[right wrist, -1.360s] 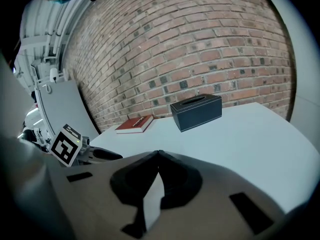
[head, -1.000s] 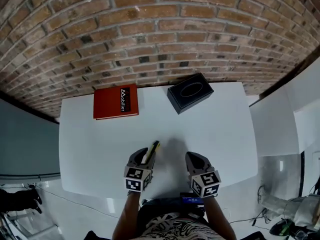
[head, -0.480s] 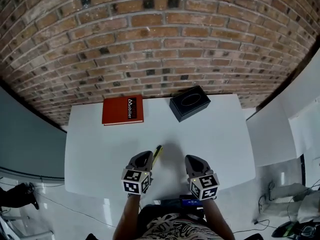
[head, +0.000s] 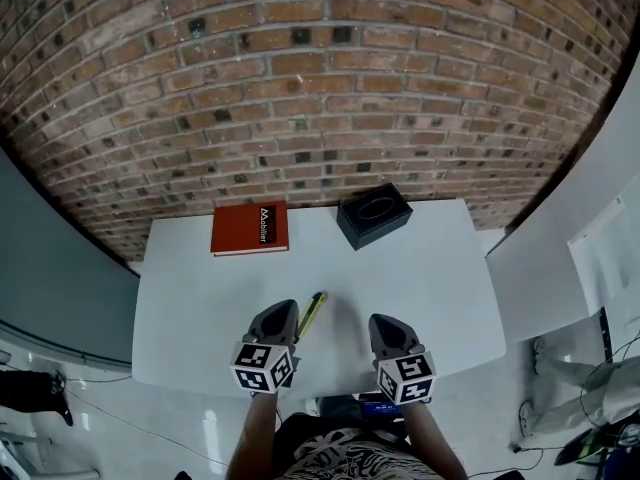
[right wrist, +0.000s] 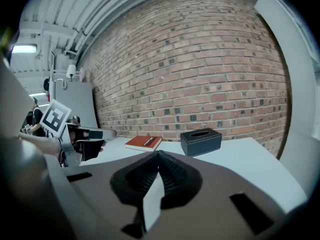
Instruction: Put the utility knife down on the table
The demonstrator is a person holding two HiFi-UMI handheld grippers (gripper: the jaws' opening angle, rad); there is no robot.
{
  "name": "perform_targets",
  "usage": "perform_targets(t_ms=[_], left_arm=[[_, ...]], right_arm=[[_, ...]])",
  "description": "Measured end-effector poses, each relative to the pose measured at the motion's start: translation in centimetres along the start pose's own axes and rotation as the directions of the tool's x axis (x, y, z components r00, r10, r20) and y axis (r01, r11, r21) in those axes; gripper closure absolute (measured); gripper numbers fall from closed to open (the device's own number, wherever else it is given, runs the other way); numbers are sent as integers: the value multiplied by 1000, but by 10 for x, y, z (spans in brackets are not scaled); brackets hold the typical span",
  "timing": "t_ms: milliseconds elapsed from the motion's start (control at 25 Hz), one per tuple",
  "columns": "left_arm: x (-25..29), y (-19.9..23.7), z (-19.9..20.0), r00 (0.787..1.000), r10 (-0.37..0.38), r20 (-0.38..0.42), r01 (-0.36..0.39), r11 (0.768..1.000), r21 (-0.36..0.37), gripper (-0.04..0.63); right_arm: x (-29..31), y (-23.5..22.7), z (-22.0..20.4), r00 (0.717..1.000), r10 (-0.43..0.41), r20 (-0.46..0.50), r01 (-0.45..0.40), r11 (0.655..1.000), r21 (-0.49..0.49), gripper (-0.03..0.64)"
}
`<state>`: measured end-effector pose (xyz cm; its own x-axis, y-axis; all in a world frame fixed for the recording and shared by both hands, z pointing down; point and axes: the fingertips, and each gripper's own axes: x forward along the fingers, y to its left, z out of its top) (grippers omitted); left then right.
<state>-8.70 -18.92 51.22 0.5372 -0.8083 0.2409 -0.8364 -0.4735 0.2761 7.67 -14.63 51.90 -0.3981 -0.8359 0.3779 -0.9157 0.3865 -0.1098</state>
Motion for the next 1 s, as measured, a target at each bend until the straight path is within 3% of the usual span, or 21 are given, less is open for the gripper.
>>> perform_targets(t_ms=[160,1000], left_arm=[[-15,-8,13,999,-10,49,9,1000,15,581],[-30,-11,10,1000,-15,27,14,999,50,581]], right_arm=[[-12,5,3,1000,-10,21,10,1000,-9,617],[-25,17,6,999,-20,39,21,1000,-22,617]])
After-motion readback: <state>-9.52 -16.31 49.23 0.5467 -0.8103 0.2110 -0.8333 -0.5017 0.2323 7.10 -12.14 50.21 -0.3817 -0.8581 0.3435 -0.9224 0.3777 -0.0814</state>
